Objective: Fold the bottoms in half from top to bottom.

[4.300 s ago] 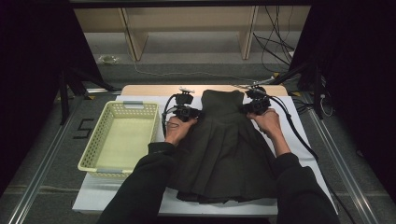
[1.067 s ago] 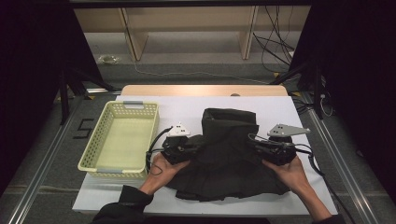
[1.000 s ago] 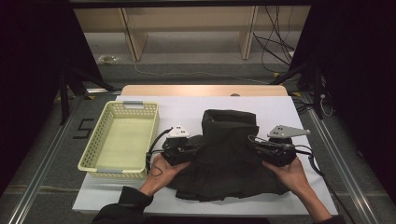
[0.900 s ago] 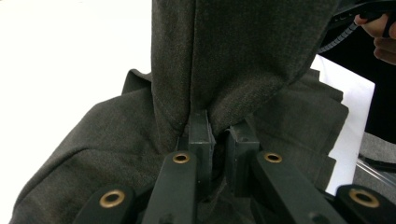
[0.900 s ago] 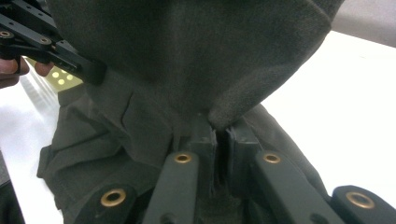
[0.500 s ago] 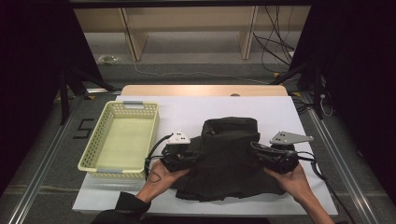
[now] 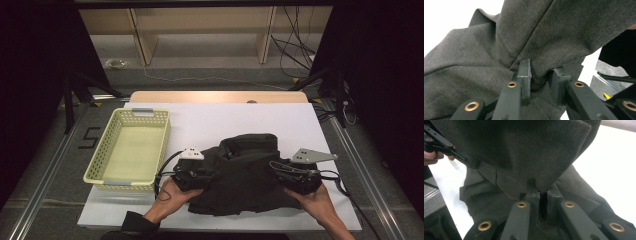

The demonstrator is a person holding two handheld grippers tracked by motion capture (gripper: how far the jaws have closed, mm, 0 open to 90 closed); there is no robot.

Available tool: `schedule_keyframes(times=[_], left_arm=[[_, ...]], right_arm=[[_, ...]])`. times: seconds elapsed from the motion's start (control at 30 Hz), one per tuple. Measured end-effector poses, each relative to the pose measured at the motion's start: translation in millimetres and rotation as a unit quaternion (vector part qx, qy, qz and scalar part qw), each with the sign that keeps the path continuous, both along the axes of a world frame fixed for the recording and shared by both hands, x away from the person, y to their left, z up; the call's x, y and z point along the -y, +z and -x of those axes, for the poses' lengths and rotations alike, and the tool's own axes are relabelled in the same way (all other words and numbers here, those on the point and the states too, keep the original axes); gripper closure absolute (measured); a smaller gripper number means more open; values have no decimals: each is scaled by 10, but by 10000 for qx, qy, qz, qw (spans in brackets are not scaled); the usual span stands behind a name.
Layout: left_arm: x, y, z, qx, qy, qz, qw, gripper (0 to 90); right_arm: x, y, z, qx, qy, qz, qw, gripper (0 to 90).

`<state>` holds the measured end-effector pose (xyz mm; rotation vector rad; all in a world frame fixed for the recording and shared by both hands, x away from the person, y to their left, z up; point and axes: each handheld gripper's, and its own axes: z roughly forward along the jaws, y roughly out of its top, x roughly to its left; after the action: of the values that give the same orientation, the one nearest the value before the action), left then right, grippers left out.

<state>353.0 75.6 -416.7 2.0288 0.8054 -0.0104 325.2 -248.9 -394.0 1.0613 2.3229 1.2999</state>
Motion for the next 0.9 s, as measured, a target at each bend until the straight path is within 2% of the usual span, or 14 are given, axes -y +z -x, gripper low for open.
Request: schedule_keyframes(times=[0.43, 0.63, 0.9], left_arm=[[0, 40, -5, 53, -42, 30, 10000, 652], [-14, 64, -26, 23, -38, 106, 9999, 582], [-94, 224, -54, 84, -107, 236, 9996, 480]], right_arm=[[-12, -31, 60, 54, 67, 91, 9999, 850], [-10, -30, 75, 82, 51, 122, 9999, 852], [-15, -36, 96, 113, 39, 164, 9998, 855]])
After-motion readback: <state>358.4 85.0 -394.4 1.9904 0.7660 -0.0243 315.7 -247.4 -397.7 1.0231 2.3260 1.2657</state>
